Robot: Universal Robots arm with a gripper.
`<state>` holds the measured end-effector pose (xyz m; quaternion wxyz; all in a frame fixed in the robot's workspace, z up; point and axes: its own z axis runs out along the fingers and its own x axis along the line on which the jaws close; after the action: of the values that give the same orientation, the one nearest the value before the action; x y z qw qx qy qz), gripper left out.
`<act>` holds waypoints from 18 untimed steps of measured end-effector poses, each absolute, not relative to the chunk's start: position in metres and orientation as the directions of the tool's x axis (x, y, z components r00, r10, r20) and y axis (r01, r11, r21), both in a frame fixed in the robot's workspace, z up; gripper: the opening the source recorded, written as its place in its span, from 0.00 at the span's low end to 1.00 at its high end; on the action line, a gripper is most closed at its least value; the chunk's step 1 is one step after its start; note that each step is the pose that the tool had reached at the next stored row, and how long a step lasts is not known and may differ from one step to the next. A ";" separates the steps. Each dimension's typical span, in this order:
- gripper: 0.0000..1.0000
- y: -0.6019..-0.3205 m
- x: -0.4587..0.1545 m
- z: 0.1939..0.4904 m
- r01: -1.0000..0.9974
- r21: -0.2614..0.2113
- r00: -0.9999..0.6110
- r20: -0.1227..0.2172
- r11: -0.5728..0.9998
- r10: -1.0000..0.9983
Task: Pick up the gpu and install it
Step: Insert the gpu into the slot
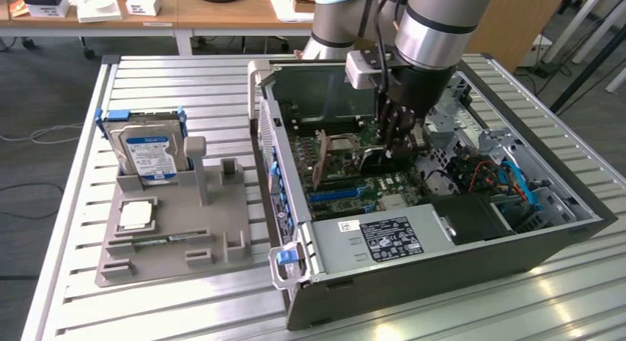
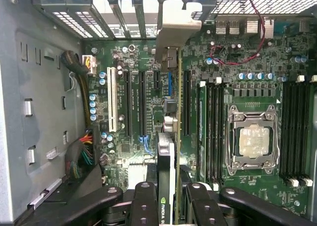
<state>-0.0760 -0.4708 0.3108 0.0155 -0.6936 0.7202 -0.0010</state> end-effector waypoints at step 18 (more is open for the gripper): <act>0.27 -0.471 -0.082 0.303 -0.999 -0.023 -0.038 -0.021 0.038 -0.999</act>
<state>-0.0824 -0.4708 0.3031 0.0157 -0.6935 0.7203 -0.0010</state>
